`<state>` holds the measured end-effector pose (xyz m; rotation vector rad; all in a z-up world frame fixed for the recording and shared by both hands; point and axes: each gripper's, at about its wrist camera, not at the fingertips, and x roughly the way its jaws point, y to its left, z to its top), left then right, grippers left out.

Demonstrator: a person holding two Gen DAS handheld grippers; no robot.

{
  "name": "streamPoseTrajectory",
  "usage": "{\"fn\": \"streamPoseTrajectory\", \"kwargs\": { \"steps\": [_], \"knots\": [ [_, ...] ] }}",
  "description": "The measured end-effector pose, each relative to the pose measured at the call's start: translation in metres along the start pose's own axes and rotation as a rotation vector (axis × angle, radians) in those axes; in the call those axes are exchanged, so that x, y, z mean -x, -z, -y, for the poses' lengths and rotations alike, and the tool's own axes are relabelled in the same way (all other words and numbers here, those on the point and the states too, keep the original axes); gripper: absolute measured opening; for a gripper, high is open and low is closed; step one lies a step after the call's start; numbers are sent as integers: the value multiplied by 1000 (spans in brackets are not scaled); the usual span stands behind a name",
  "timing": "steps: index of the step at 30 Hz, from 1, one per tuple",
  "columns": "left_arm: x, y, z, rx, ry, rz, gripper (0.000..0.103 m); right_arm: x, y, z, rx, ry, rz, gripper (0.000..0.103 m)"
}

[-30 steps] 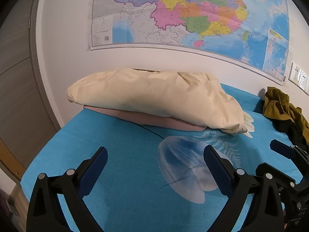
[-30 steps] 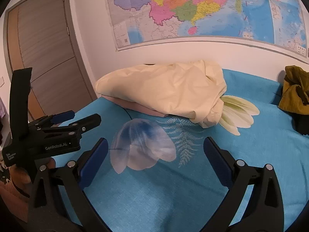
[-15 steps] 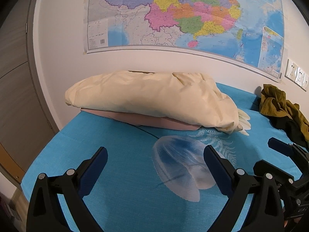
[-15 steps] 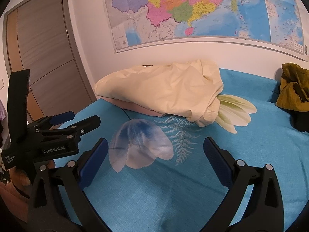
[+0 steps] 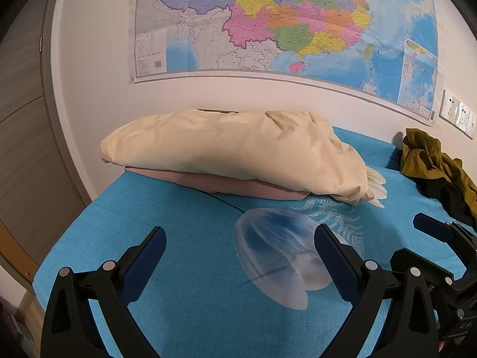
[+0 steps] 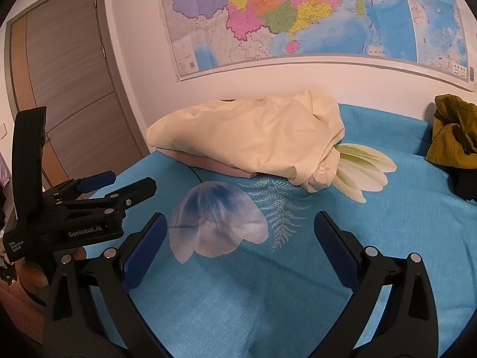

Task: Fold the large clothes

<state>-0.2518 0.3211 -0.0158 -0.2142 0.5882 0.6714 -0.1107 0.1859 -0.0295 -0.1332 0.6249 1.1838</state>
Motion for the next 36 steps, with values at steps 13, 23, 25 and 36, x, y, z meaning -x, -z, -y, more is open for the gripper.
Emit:
{"fn": "streamPoseTrajectory", "kwargs": {
  "steps": [13,23,25,36],
  "knots": [
    [0,2,3,-6,2,-4,96,2,1,1,-12,-5,4,97],
    [1,3,5,-4,3,-7,96,3,2,1,-17,-5,3,97],
    [1,3,5,-2,3,-7,96,3,2,1,-17,-6,2,97],
    [1,4,7,-3,5,-9,96,3,2,1,-18,-5,-3,97]
  ]
}}
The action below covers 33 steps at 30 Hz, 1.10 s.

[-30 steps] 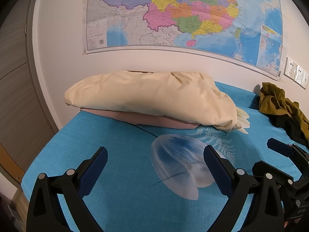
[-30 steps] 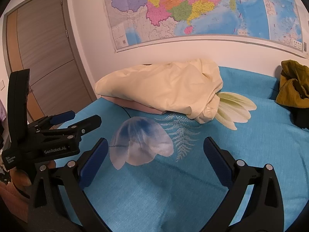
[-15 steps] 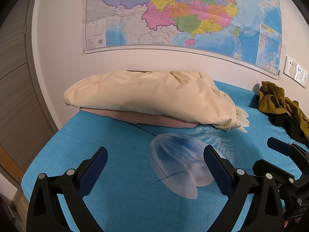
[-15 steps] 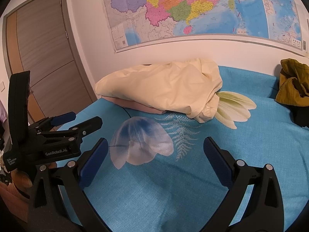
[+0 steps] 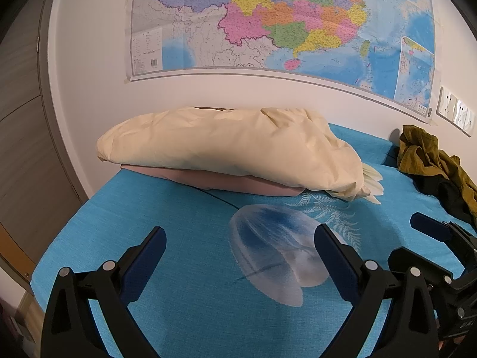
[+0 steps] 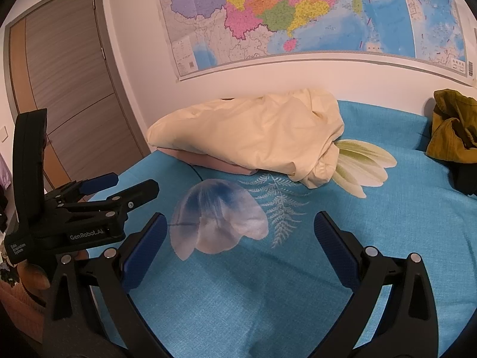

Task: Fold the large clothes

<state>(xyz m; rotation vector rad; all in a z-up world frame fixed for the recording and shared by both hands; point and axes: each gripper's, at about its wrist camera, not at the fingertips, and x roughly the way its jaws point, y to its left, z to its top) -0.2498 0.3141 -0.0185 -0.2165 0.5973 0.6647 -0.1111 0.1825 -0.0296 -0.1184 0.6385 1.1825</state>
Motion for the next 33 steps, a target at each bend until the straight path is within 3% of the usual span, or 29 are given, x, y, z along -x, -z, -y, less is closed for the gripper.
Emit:
{"fn": "streamPoseTrajectory", "kwargs": {
  "steps": [33],
  "knots": [
    [-4,-1,3,-6,6,-5,96,0,-2,2,-7,-1,0,97]
  ]
}}
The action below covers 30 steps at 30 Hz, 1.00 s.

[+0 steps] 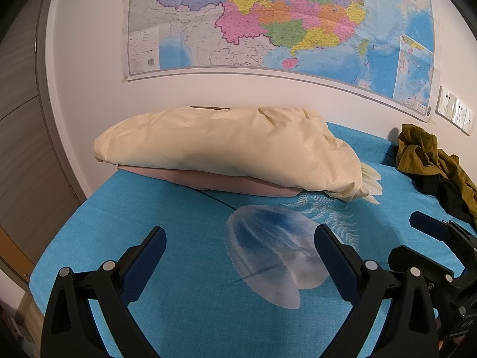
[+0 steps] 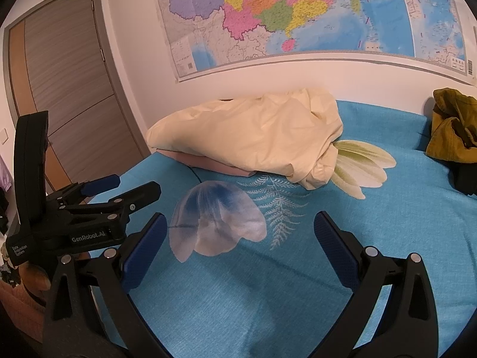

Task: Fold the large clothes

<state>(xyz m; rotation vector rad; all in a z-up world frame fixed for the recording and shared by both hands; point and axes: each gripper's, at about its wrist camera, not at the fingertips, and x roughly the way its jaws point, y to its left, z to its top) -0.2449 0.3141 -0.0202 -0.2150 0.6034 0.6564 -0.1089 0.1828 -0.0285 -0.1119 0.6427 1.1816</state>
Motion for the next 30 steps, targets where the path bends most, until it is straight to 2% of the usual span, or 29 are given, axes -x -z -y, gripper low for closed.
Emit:
{"fn": "streamPoseTrajectory", "kwargs": {
  "steps": [30],
  "knots": [
    [-8,1,-2,3,23,-23,96,2,-1,5,-10,5,-2,97]
  ]
}}
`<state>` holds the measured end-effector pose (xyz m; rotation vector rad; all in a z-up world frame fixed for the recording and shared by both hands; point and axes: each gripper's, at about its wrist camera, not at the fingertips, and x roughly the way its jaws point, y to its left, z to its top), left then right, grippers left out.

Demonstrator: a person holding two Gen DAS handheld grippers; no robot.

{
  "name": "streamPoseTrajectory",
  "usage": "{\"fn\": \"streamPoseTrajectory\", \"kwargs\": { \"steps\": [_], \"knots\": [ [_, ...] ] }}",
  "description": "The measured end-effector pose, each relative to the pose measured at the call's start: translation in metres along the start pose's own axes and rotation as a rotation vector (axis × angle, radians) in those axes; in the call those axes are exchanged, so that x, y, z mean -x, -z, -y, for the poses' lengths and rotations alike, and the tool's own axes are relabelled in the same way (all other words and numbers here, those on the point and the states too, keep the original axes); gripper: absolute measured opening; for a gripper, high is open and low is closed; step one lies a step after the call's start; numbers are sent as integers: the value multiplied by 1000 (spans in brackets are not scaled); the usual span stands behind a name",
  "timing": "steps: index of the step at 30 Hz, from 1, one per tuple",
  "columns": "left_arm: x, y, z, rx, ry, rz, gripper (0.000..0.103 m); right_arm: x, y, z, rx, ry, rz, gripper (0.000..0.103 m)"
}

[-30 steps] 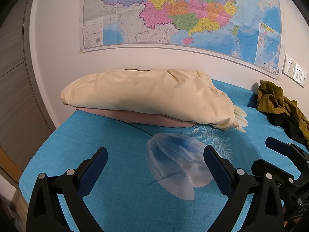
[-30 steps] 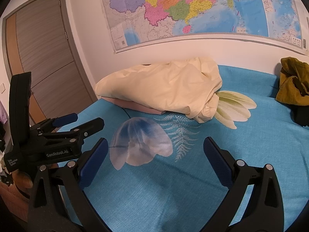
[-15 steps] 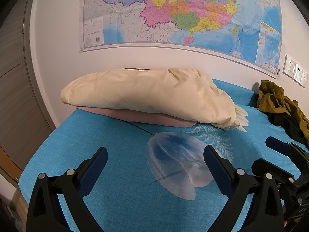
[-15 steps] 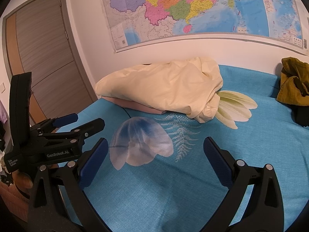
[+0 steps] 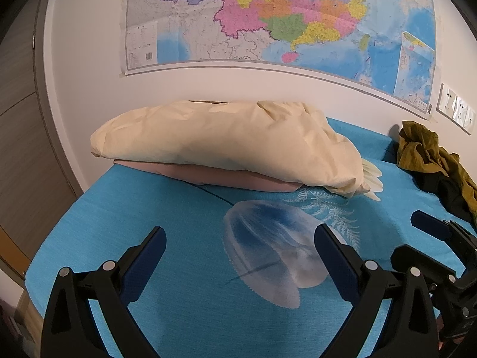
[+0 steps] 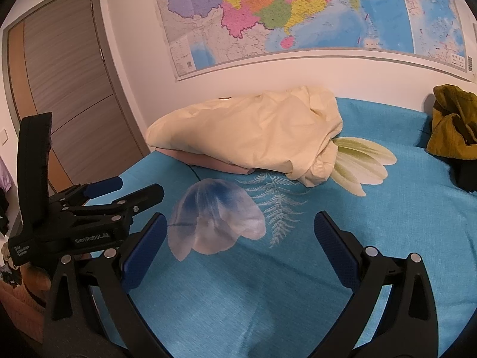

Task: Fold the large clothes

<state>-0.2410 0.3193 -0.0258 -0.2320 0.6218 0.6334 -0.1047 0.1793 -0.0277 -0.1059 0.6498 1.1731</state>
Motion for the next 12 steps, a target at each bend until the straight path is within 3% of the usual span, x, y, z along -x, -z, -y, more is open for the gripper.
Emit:
{"fn": "streamPoseTrajectory", "kwargs": {
  "steps": [4,8,12],
  "knots": [
    [-2,-1,11,-32,23,11,96,9,2,9,-15,27,16,97],
    [-7,-3,27,-35,98,-28,96,24,7,23,-44,86,40,97],
    [-14,-5,57,-101,178,-62,96,51,12,45,-84,171,95,97]
  ]
}}
